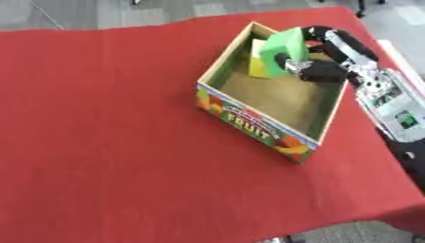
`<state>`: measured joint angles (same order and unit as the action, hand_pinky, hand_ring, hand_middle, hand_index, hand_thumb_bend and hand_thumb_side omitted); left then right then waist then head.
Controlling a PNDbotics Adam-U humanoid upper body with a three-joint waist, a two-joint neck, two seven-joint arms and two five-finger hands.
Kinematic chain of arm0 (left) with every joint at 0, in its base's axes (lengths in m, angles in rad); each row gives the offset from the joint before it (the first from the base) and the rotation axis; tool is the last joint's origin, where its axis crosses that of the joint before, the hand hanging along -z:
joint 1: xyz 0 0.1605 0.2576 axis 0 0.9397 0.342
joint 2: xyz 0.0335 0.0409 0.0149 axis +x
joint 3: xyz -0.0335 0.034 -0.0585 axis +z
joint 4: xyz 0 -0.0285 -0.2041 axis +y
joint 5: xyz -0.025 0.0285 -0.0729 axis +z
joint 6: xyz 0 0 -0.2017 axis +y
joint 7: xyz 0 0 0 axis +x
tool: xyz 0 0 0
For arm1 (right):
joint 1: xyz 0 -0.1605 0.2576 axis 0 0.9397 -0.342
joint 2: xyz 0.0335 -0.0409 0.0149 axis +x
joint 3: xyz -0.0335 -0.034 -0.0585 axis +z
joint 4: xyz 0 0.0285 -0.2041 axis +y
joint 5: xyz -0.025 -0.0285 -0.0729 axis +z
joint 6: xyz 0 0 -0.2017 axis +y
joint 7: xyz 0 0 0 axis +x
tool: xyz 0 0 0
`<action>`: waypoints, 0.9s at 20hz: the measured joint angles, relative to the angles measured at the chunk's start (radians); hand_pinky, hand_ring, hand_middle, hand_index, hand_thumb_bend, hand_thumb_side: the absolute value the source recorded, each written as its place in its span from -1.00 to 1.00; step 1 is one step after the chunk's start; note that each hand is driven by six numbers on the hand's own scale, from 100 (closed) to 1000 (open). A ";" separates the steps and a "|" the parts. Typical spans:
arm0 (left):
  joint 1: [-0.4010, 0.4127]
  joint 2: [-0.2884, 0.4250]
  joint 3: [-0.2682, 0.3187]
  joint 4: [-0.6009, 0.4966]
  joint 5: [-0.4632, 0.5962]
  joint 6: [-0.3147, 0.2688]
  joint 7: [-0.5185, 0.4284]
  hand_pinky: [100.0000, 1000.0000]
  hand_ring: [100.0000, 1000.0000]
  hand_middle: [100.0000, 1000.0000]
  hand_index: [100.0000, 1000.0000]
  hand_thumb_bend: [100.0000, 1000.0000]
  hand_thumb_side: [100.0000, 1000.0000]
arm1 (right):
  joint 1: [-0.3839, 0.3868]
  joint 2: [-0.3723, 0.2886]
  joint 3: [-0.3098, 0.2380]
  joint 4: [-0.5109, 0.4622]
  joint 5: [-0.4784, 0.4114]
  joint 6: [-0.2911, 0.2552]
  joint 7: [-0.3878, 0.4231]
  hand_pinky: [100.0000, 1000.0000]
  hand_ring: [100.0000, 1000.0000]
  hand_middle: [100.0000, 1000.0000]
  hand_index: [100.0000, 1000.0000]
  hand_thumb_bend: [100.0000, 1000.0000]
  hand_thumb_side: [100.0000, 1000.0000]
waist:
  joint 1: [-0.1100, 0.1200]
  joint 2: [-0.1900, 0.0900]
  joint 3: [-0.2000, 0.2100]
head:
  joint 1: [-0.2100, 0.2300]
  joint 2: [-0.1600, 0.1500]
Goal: Pick up the objects with one hand, pass them to the other hand, and then place them into the box on the other side of the table.
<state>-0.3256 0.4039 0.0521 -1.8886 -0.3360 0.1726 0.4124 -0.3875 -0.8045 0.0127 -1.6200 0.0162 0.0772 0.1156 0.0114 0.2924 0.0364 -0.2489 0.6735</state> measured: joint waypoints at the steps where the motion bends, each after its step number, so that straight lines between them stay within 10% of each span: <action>1: 0.000 0.000 0.000 0.000 0.000 0.000 0.001 0.34 0.31 0.23 0.61 -0.01 -0.16 | 0.001 0.000 -0.001 0.000 0.009 -0.006 0.006 0.77 0.91 0.63 0.77 -0.37 -0.27 | 0.000 0.000 0.000 | 0.000 0.000; 10: 0.002 0.000 0.001 0.000 0.000 -0.001 0.006 0.34 0.31 0.23 0.61 -0.02 -0.16 | 0.012 0.000 -0.013 -0.001 0.040 -0.024 0.008 0.76 0.89 0.62 0.77 -0.36 -0.32 | 0.000 0.000 -0.002 | 0.000 0.000; 15: 0.009 0.000 0.002 0.000 0.000 0.000 0.008 0.33 0.30 0.22 0.60 -0.03 -0.14 | 0.021 0.007 -0.036 -0.042 -0.015 0.000 -0.046 0.69 0.79 0.48 0.66 -1.00 -0.42 | 0.004 0.000 -0.006 | 0.013 -0.002; 18: 0.012 0.000 0.010 0.002 0.018 0.004 0.016 0.33 0.31 0.23 0.60 -0.04 -0.11 | 0.048 0.022 -0.072 -0.141 -0.095 -0.002 -0.139 0.67 0.74 0.44 0.63 -1.00 -0.38 | 0.010 0.000 -0.006 | 0.042 -0.012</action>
<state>-0.3136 0.4039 0.0620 -1.8864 -0.3183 0.1766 0.4283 -0.3391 -0.7827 -0.0589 -1.7609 -0.0786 0.0754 -0.0238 0.0219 0.2923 0.0301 -0.2064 0.6616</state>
